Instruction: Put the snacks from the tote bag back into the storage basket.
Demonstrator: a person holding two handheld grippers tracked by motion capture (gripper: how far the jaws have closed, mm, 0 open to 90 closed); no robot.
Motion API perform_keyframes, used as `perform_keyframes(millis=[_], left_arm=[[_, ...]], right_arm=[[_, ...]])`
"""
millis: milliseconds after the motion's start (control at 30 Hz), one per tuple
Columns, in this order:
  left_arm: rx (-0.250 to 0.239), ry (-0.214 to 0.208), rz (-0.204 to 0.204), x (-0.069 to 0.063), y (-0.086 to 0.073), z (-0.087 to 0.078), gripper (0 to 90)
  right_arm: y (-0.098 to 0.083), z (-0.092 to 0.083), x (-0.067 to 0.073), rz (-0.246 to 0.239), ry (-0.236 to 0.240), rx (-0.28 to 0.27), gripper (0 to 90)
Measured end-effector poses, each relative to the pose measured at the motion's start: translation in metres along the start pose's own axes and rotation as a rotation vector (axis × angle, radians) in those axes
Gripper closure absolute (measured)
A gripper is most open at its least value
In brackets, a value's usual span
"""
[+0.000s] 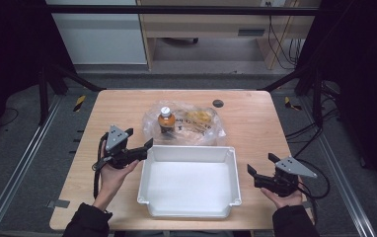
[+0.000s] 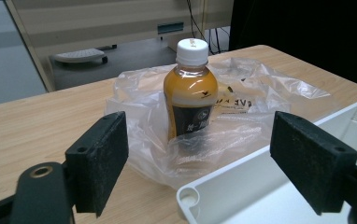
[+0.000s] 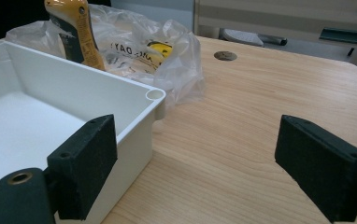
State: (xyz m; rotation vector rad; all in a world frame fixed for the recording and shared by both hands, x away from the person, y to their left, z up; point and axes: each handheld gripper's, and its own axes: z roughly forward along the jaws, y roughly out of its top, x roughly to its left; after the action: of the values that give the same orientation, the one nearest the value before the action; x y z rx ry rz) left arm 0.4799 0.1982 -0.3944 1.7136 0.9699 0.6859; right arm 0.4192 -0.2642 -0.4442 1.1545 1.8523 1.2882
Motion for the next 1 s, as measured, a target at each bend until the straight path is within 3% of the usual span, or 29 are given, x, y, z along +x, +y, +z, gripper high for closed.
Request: perform_keyframes(millis=[1000], left_arm=[[0.000, 0.046, 0.001, -0.004, 0.013, 0.039, 22.2]], right_arm=[[0.000, 0.001, 0.001, -0.002, 0.014, 0.006, 13.5]])
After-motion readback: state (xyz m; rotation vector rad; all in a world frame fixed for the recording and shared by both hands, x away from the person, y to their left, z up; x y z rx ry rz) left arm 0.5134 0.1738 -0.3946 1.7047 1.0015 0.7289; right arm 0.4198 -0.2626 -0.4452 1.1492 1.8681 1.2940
